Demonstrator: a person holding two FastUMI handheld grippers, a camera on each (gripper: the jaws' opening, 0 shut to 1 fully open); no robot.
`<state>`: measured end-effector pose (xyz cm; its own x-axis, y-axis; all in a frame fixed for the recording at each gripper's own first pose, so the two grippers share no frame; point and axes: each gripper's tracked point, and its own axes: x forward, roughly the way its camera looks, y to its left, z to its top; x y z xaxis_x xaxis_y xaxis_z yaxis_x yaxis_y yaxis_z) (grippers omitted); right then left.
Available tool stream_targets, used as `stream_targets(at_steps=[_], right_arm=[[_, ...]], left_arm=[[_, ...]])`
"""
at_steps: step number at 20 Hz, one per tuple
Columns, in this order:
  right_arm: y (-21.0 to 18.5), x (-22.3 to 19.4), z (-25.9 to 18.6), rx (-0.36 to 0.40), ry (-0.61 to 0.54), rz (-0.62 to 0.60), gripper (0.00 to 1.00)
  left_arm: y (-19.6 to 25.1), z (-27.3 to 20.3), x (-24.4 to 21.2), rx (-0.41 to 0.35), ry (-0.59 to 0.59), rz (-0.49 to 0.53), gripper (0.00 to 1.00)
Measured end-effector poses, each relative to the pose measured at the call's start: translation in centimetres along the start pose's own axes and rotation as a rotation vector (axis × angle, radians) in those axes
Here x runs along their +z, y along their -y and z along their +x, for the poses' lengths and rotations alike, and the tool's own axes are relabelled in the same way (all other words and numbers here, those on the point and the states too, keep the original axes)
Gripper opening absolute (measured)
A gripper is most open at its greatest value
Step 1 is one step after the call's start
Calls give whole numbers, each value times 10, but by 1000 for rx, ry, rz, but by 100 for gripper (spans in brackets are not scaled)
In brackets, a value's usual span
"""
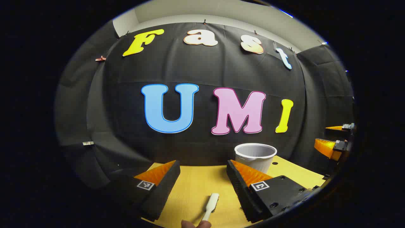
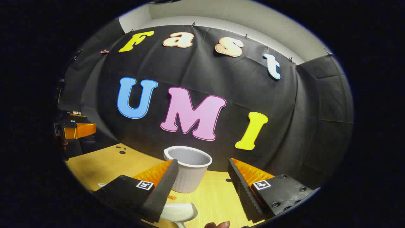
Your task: Pick up the small broom and dustpan from the desktop, sweep the trash into the dustpan with the broom, and then empty the trash into the garbage bin.
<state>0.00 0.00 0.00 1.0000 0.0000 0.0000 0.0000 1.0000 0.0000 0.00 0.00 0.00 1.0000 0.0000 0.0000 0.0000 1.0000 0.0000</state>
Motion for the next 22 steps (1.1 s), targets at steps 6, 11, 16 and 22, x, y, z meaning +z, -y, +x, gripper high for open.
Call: stream_targets(at_steps=[6,11,16,22], right_arm=[[-8,1,9,6,1,-16,97],[-16,-3,8,24,-21,-15,97],[-49,-86,-26,216,-333,-8,97],[-61,-235,-75,334,-780,-78,94]], left_arm=[[6,11,-9,-58,-17,22,95],[11,15,-14,-83,-27,29,95],[14,15,-25,-96,-46,22,95],[4,7,-42,-74,-69,24,95]])
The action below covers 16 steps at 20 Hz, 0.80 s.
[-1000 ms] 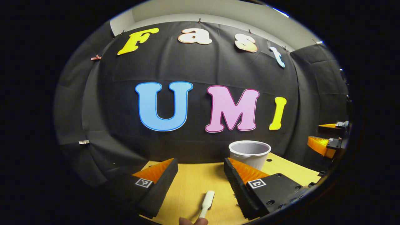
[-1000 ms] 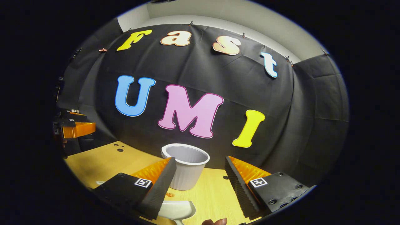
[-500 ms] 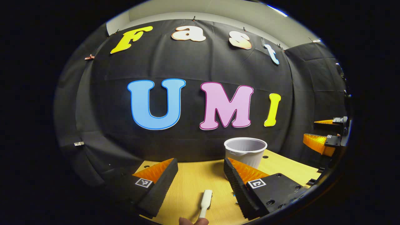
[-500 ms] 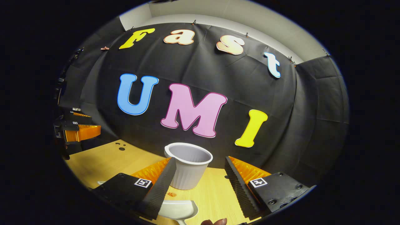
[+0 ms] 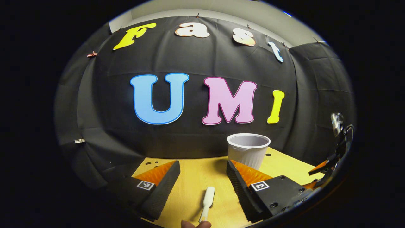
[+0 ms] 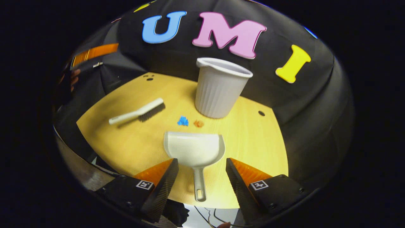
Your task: Pick up the small broom and dustpan from the desktop, sweep the trash into the dustpan with the broom, and then empty the trash into the garbage bin.
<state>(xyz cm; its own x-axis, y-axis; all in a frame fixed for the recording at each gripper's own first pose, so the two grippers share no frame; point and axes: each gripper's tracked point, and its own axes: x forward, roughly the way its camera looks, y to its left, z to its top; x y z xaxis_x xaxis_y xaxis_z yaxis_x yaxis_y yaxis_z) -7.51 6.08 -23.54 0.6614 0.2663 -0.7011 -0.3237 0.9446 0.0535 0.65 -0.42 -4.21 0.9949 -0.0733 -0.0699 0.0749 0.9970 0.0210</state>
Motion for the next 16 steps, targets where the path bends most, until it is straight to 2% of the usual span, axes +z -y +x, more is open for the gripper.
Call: stream_targets(at_steps=[3,5,9,14,15,16], right_arm=[[-8,-52,42,45,-160,14,92],[-5,-71,65,48,-234,25,90],[-13,-78,103,80,-321,84,88],[-16,-81,124,89,-376,97,82],[-14,-82,129,76,-373,91,77],[-6,-83,130,41,-366,71,63]], left_arm=[[-4,-4,-1,18,1,20,95],[-7,-8,-4,32,-9,21,95],[-12,-13,-10,56,-23,34,95],[-16,-15,-21,86,-49,30,95],[-15,-14,-23,91,-60,30,95],[-15,-12,-26,95,-66,30,95]])
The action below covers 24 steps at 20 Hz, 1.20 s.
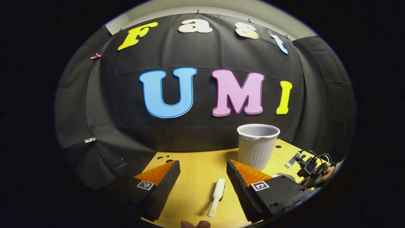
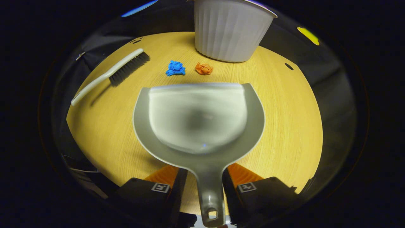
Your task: Pick up the small broom and dustpan from the desktop, sweep the trash into the dustpan with the broom, and then empty the trash into the garbage bin.
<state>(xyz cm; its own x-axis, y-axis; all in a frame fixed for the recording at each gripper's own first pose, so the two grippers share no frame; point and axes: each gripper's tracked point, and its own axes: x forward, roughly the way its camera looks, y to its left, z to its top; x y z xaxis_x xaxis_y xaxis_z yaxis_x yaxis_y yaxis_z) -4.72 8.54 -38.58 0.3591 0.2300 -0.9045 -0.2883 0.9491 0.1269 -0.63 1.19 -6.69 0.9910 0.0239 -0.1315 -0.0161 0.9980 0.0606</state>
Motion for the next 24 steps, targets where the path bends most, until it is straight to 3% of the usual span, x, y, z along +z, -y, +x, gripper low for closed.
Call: stream_targets(at_steps=[1,2,4,8,9,15,16,18,19,24], right_arm=[[-2,1,2,11,8,-7,44],[-4,0,1,25,8,-18,39],[-3,0,-7,49,19,-44,37],[-3,0,-30,104,62,-63,37],[-1,0,-36,113,71,-70,33],[18,-1,-71,115,117,-81,41],[20,0,-75,116,121,-79,37],[24,1,-81,113,133,-83,41],[27,0,-83,108,134,-88,37],[29,0,-85,110,128,-76,37]], left_arm=[[1,3,-6,4,-16,-9,95],[1,7,-15,13,-44,-18,95],[4,17,-31,14,-98,-26,95],[22,35,-74,-64,-259,12,95],[27,42,-90,-86,-311,25,95],[46,62,-181,-223,-636,133,94],[46,67,-196,-219,-685,133,94],[40,80,-226,-182,-757,124,91],[40,85,-238,-177,-787,119,89],[41,101,-286,-182,-906,120,88]])
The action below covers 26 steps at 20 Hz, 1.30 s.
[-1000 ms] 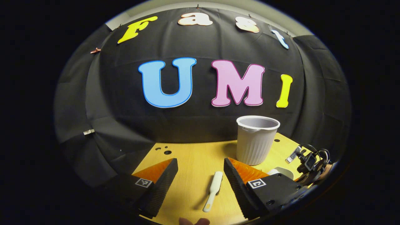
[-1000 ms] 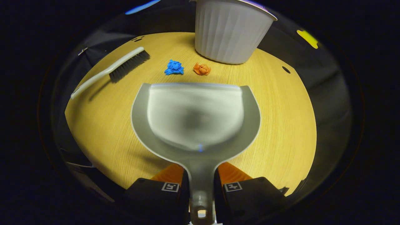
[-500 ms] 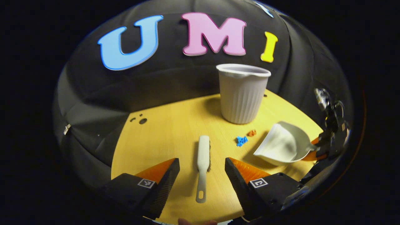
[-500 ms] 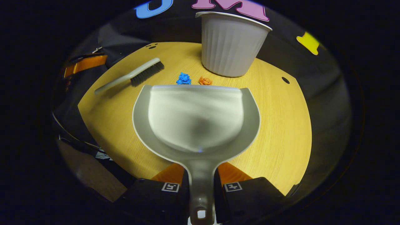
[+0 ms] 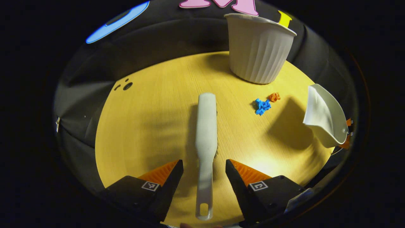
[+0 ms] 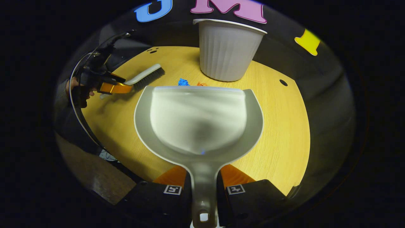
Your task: Pick up the small broom and dustpan from the desktop, sweep the trash into the dustpan with the broom, and then empty the trash into the garbage bin.
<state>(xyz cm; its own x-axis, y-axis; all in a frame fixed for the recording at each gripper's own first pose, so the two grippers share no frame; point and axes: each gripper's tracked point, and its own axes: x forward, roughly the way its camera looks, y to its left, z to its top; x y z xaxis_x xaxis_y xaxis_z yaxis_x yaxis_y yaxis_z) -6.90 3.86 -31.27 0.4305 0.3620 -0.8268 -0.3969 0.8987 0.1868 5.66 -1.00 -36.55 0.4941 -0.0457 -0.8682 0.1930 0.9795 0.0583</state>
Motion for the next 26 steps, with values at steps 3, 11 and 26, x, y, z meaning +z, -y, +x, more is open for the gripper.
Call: stream_targets(at_steps=[3,11,26], right_arm=[[1,-2,-1,-2,-15,-12,37],[-11,0,-2,30,-46,-65,37],[9,-5,42,58,-298,-187,37]], left_arm=[[-1,15,-8,-9,-49,-8,81],[2,39,0,-25,-60,56,36],[133,52,83,-313,-9,412,24]])
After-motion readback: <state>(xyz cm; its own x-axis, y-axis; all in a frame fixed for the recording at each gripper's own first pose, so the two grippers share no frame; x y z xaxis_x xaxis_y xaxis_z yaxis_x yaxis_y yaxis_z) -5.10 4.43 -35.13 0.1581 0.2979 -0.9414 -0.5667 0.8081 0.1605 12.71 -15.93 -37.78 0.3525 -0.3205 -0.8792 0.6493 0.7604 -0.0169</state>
